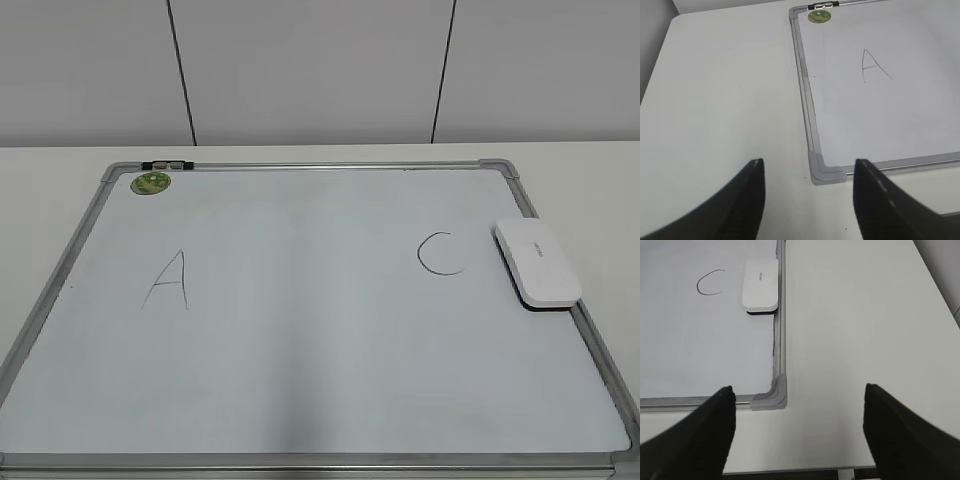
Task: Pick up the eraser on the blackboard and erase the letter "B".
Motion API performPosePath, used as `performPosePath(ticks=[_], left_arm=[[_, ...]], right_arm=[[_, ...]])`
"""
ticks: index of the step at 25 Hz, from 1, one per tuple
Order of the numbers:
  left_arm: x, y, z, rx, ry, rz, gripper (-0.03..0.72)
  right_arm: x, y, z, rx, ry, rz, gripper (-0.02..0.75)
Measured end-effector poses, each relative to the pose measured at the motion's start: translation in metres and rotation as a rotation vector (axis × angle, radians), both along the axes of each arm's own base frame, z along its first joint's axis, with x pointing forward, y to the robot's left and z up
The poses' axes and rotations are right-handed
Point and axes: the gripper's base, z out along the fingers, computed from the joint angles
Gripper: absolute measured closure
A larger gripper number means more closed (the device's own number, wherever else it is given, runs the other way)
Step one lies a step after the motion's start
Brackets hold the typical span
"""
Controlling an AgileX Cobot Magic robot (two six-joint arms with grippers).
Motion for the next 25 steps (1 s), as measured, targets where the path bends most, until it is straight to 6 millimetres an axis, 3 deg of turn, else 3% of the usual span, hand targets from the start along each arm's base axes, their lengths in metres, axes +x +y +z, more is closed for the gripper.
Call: performPosePath(ticks=[25], left_arm=[[0.0,0.0,0.0,0.0,0.0,0.0,0.304]], right_arm=[[0.0,0.0,0.0,0.0,0.0,0.0,0.147]])
